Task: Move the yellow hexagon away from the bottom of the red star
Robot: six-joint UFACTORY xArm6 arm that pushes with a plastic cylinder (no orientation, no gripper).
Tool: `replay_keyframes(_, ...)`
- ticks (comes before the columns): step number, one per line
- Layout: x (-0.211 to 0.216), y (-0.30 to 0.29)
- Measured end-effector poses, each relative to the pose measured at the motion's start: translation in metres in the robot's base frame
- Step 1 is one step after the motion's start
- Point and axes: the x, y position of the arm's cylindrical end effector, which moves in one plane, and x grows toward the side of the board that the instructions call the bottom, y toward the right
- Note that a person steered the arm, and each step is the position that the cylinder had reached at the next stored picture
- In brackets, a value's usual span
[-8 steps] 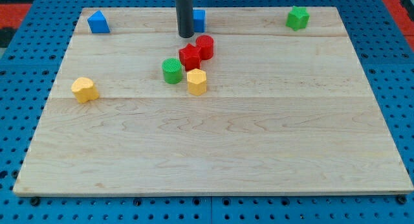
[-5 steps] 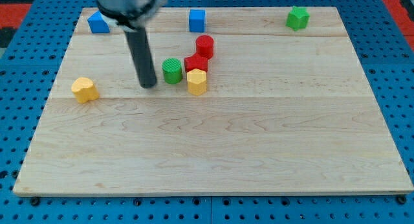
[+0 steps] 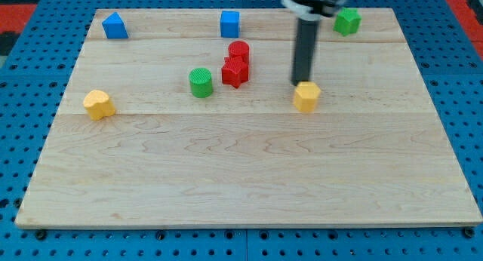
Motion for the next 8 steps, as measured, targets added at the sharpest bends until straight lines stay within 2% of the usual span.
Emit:
replay_keyframes(1, 0.008, -0.011)
replay_keyframes(2, 0.009, -0.064)
replay_keyframes(3, 0.048, -0.039)
replay_keyframes(6, 0.050, 0.004)
replay_keyframes(8, 0.050, -0.003)
